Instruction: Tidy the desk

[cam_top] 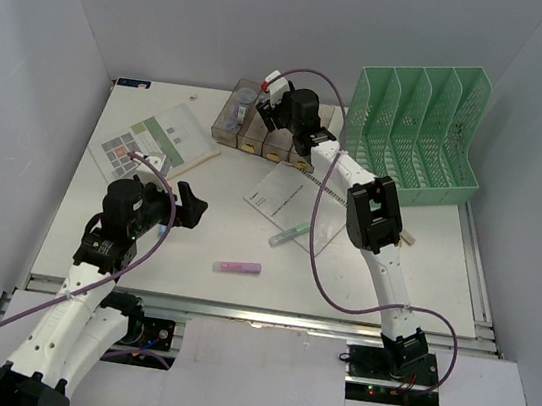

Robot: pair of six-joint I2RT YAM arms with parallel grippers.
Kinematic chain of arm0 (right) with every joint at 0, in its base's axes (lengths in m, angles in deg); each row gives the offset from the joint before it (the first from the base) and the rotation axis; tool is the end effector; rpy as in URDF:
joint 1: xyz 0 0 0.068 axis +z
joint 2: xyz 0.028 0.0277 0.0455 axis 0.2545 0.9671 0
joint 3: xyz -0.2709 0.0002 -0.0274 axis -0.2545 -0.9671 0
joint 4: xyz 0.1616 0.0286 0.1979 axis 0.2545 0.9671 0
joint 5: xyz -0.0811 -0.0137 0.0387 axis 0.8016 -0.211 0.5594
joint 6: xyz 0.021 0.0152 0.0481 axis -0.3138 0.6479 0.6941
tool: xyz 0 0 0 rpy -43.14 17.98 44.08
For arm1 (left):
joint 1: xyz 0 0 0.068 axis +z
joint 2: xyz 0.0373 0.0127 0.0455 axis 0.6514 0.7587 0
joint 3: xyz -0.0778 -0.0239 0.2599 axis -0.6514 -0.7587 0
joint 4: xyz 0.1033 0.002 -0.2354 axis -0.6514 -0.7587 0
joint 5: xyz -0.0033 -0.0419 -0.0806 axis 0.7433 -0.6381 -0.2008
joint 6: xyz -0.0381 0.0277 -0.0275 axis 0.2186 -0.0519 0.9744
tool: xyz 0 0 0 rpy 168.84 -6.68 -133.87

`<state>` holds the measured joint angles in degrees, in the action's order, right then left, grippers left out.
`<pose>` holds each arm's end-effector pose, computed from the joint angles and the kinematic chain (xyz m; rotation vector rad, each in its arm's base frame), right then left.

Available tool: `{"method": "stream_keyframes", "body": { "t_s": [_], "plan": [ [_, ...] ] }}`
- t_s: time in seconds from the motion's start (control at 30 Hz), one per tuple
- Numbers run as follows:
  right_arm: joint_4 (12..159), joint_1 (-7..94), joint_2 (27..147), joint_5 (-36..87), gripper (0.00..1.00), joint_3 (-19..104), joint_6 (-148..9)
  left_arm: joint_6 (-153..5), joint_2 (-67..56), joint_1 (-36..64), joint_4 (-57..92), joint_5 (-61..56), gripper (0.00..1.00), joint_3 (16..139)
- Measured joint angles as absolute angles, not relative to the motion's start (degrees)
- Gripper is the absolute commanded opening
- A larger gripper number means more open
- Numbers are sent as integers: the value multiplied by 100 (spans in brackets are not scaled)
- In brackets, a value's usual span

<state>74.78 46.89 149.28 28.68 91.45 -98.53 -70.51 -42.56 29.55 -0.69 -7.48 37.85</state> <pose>0.4958 0.3150 0.2336 -0.8378 1.5071 0.1961 0.1542 -0.0389 0.2715 0.0891 1.9765 -0.5269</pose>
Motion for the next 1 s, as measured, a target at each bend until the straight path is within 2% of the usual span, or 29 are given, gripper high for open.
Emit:
{"method": "stream_keyframes", "body": {
  "t_s": [0.03, 0.07, 0.13, 0.17, 0.23, 0.53, 0.67, 0.83, 1.0],
  "plan": [
    [7283, 4699, 14995, 2937, 41, 9143, -9891, -7052, -4256, 2955, -68, -759, 98, 3785],
    [7081, 4706, 15065, 2995, 58, 9139, -9934, -7052, -4256, 2955, -67, -775, 98, 3785],
    [6716, 4720, 15175, 3067, 79, 9119, -10033, -7054, -4255, 2955, -67, -807, 98, 3785],
    [6563, 4726, 15223, 3097, 93, 9109, -10088, -7054, -4252, 2955, -67, -817, 98, 3785],
    [6269, 4741, 15307, 3171, 90, 9095, -10213, -7054, -4244, 2955, -67, -833, 98, 3785],
    [5654, 4761, 15085, 3511, 90, 8763, -10457, -7052, -4241, 2955, -68, -884, 98, 3785],
    [6870, 4711, 14388, 2877, 90, 8554, -10584, -7054, -4259, 2955, -66, -953, 98, 3785],
    [9200, 4548, 12673, 987, 90, 8088, -11080, -7081, -4318, 2955, -63, -1134, 98, 3785],
    [10854, 4298, 9809, -133, 90, 5735, -11629, -7111, -4385, 2955, -59, -1363, 98, 3785]
  ]
}}
